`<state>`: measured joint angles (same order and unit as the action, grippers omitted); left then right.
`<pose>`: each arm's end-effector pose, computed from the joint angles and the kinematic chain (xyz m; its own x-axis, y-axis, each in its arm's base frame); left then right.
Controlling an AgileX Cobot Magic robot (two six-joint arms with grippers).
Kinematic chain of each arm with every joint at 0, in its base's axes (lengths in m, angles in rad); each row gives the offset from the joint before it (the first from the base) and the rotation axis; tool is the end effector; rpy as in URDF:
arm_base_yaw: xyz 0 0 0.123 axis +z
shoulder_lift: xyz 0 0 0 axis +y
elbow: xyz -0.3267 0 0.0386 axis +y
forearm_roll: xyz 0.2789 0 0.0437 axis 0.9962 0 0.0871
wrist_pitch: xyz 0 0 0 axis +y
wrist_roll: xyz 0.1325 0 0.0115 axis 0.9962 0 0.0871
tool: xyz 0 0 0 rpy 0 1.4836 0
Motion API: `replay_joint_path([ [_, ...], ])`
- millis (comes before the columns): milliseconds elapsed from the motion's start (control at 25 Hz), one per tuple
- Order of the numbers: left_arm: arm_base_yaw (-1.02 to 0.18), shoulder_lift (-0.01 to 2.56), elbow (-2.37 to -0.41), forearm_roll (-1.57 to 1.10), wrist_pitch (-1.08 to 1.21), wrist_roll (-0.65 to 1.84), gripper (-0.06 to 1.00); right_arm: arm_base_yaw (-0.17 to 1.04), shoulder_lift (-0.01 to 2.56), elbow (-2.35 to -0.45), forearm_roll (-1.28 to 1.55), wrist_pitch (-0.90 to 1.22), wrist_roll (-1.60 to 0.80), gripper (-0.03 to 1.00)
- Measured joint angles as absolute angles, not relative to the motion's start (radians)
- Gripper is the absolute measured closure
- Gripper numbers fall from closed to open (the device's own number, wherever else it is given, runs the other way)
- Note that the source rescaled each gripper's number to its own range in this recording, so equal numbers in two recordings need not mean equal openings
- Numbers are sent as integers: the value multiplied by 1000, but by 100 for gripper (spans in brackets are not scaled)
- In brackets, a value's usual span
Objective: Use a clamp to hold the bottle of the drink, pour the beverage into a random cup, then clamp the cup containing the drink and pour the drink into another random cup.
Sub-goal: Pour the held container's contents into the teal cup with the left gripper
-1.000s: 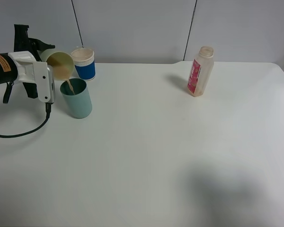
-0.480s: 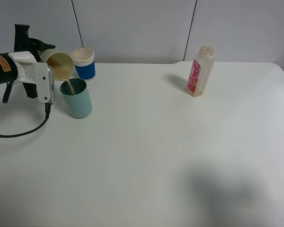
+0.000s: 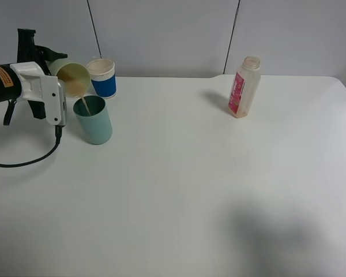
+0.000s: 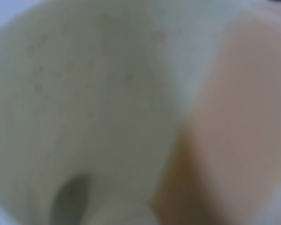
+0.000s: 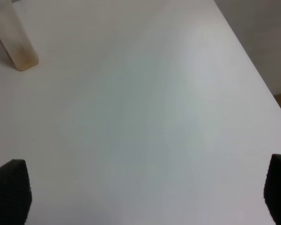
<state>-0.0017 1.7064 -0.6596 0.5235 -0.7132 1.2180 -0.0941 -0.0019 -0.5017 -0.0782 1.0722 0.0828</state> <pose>0.3791 -0.0441 0.1827 0.3302 0.9428 -0.0458 0.2924 -0.0560 0.9547 0.0131 -0.0104 0.2725 -0.4524 0.0881 -0.8875 0.1750 0.9845 0.0085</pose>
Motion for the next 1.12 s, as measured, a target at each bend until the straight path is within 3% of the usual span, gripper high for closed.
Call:
replay_joint_path([
  [1120,-2,1706,-660,518,-790,1250,93,-94,-2,-502,-78,1072,83,-3],
])
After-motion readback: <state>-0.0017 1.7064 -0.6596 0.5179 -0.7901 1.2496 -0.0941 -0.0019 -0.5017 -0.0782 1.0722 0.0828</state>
